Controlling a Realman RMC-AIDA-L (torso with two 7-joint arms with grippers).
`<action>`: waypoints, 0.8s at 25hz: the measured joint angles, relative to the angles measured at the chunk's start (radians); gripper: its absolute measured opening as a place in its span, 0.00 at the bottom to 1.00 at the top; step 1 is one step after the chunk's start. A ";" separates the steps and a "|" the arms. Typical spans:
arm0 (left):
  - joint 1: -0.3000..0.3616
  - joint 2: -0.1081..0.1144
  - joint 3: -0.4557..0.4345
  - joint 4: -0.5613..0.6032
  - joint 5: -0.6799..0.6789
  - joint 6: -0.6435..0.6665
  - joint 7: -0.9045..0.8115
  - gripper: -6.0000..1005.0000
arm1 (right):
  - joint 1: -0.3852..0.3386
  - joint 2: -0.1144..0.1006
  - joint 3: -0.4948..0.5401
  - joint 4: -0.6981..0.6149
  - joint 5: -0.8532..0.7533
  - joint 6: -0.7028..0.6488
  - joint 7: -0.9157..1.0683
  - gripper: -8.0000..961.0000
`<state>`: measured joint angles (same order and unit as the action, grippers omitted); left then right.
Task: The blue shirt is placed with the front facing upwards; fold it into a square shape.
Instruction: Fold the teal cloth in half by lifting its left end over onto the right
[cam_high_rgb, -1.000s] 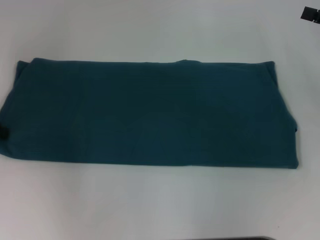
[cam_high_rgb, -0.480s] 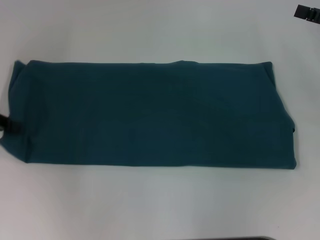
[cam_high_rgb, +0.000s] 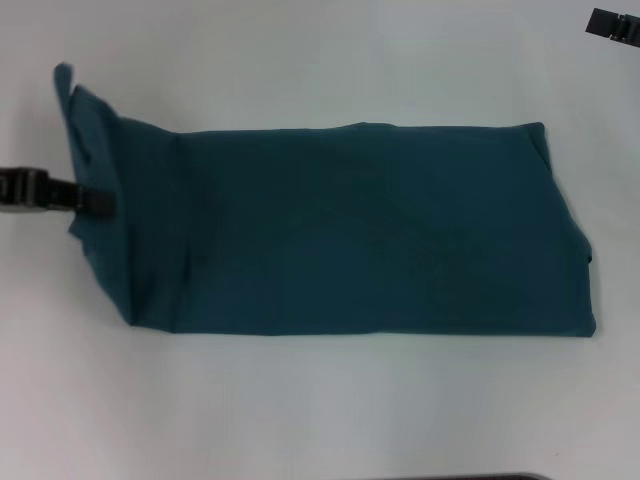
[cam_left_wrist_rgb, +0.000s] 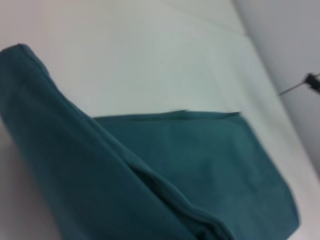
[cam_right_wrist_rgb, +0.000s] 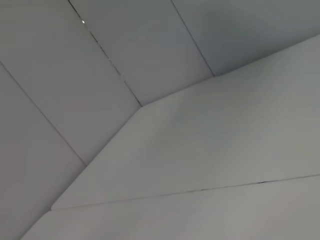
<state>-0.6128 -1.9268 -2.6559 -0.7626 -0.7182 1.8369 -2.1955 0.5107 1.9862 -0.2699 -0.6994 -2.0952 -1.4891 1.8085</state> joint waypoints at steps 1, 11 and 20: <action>-0.002 -0.009 0.002 -0.013 -0.015 0.009 0.001 0.01 | 0.000 0.000 0.000 0.000 -0.001 0.000 0.000 0.97; -0.051 -0.075 0.006 -0.032 -0.055 0.029 0.023 0.01 | 0.000 0.004 -0.012 0.012 -0.003 0.002 -0.017 0.97; -0.131 -0.149 0.060 -0.021 -0.129 0.027 0.026 0.01 | 0.007 0.009 -0.039 0.014 0.002 0.003 -0.024 0.97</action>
<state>-0.7443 -2.0754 -2.5958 -0.7841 -0.8475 1.8643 -2.1691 0.5179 1.9947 -0.3089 -0.6857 -2.0933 -1.4864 1.7843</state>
